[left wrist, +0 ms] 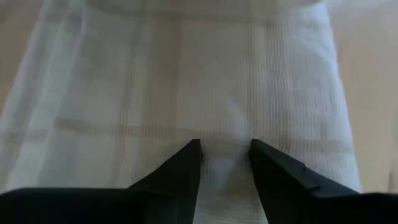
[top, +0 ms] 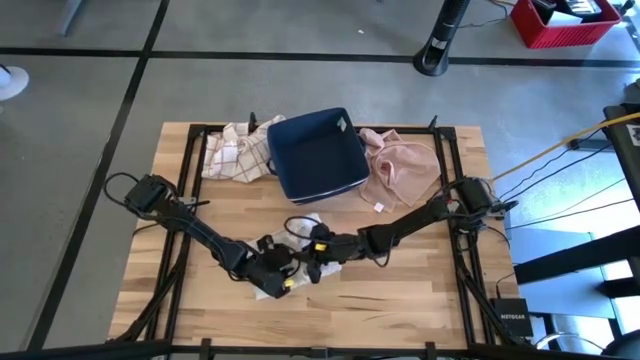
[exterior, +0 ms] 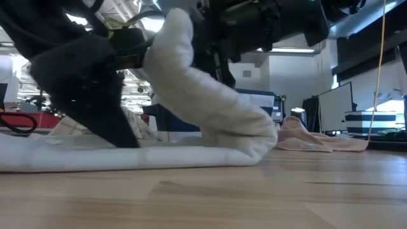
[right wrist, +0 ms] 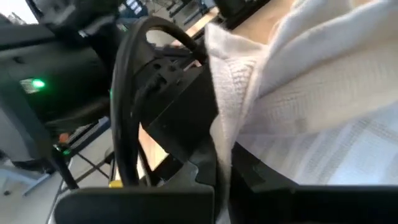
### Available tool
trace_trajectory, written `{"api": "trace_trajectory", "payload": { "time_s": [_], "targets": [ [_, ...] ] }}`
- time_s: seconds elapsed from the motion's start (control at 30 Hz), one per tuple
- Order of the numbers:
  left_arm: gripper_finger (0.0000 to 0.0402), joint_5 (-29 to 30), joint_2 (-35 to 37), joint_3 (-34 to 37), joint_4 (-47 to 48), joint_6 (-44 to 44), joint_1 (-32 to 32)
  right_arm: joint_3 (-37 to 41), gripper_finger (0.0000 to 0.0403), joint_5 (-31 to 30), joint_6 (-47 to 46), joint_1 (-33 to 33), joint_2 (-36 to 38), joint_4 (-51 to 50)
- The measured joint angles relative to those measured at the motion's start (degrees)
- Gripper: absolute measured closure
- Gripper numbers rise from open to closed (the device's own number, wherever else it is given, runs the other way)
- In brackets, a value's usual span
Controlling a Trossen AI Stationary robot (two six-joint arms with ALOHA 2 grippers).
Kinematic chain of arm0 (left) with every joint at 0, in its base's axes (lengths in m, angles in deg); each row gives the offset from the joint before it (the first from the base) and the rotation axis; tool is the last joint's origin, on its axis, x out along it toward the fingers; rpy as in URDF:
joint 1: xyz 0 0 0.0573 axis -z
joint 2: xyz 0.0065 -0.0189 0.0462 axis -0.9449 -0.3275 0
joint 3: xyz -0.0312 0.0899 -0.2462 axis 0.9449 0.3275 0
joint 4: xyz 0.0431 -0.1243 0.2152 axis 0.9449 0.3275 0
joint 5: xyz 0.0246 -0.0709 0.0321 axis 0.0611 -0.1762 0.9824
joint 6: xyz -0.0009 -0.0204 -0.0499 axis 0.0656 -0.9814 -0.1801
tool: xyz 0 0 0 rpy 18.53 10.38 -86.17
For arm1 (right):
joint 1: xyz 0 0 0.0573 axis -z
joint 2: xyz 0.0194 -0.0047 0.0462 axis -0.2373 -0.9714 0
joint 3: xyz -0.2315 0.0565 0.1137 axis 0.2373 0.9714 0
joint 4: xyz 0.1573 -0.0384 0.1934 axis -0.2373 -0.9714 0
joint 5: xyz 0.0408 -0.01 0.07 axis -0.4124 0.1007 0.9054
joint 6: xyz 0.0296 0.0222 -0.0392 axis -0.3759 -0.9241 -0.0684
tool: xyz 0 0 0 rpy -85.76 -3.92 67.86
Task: Fold towel
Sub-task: Fold the white with gray pattern towel on the table
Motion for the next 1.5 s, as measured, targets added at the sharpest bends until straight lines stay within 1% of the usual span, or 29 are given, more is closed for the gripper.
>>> {"api": "trace_trajectory", "payload": {
  "time_s": [0.03,0.1,0.13,0.2,0.27,0.4,0.6,0.7,0.83,1.03,1.2,1.3,1.4,1.5],
  "targets": [
    [0.0269,-2.09,0.53,-0.72,2.2,-0.19,0.12,-0.64,0.0391,0.52,0.18,-0.01,-0.33,-0.34],
    [0.0269,-9.0,2.57,-3.06,7.41,-0.25,0.44,-1.37,0.0391,1.37,0.28,-0.13,-0.39,-1.26],
    [0.0269,-10.57,3.81,-4.34,10.04,-0.45,0.9,-1.63,0.0391,1.41,0.37,-0.19,-0.34,-1.16],
    [0.0269,-10.5,6.9,-6.63,14.57,-3.02,2.45,-1.63,0.0391,1.45,0.39,0.02,-0.38,-1.56],
    [0.0269,-9.7,9.28,-6.91,19.06,-5.69,4.76,-1.54,0.0391,1.37,0.39,0.11,-0.52,-2.28],
    [0.0269,-9.49,10.21,-6.7,24.6,-14.84,10.57,-1.54,0.0391,2.09,0.39,0.73,-0.47,-3.62],
    [0.0269,-9.12,6.61,-3.13,24.76,-27.9,18.49,-1.52,0.0391,2.39,0.15,1.05,-0.47,-2.71],
    [0.0269,-8.14,4.17,-2.0,24.33,-31.53,20.5,-2.46,0.0391,2.63,-1.13,0.97,-1.42,-1.4],
    [0.0269,-4.63,2.36,-1.37,23.12,-32.97,20.44,-6.65,0.0391,5.75,-1.27,0.94,-5.19,-2.01],
    [0.0269,0.58,1.89,-1.19,22.63,-32.52,20.18,-14.43,0.0391,6.5,-1.18,0.94,-10.25,-2.3],
    [0.0269,2.69,1.74,-1.03,21.24,-31.3,19.8,-19.43,0.0391,7.48,-1.17,0.94,-13.62,-2.8],
    [0.0269,1.92,1.69,-1.59,21.06,-29.14,19.32,-20.59,0.0391,7.44,-1.14,0.94,-14.84,-3.97],
    [0.0269,-2.62,3.3,-3.75,24.07,-27.11,19.1,-20.58,0.0391,7.44,-1.21,0.98,-15.29,-5.2],
    [0.0269,-2.74,6.34,-6.36,26.81,-26.86,20.26,-20.58,0.0391,6.98,-1.14,0.98,-15.29,-6.34]
  ]
}}
